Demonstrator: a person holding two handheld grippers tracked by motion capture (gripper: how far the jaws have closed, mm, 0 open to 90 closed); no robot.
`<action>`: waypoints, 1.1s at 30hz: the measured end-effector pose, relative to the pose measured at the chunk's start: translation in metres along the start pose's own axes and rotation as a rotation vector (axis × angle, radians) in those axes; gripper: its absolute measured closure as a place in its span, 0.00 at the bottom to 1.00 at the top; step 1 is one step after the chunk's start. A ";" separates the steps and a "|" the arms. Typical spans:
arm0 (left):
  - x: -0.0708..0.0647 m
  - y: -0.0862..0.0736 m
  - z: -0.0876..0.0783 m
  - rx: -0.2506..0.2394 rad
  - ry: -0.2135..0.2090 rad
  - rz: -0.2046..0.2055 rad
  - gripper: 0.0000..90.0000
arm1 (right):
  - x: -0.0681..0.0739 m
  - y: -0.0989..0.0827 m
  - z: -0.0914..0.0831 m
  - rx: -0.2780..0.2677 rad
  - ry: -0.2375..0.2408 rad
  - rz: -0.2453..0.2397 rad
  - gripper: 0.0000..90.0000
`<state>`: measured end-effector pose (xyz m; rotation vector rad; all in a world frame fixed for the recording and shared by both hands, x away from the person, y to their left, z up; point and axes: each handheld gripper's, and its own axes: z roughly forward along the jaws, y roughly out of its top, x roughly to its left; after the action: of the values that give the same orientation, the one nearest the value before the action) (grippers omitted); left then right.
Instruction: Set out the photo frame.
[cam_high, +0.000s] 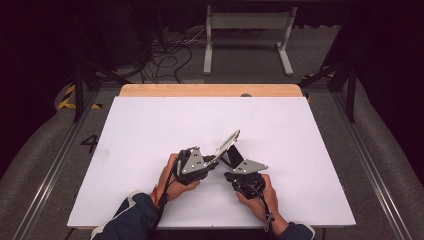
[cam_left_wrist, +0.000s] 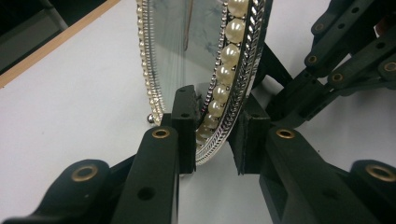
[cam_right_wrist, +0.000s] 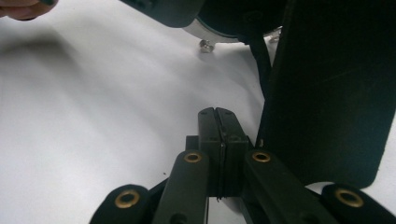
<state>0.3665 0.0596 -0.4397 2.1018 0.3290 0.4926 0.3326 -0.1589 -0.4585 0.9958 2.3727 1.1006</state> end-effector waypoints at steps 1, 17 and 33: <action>-0.001 0.000 0.000 -0.002 0.003 0.000 0.83 | -0.001 0.000 0.000 -0.001 0.002 -0.002 1.00; -0.005 0.003 0.000 -0.003 -0.010 -0.026 0.80 | -0.014 -0.003 -0.003 -0.008 0.055 -0.051 1.00; -0.002 0.002 0.000 -0.007 -0.038 -0.037 0.79 | -0.014 -0.001 -0.011 0.047 0.037 -0.094 1.00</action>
<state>0.3646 0.0582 -0.4385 2.0919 0.3427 0.4308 0.3356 -0.1752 -0.4520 0.8763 2.4586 1.0423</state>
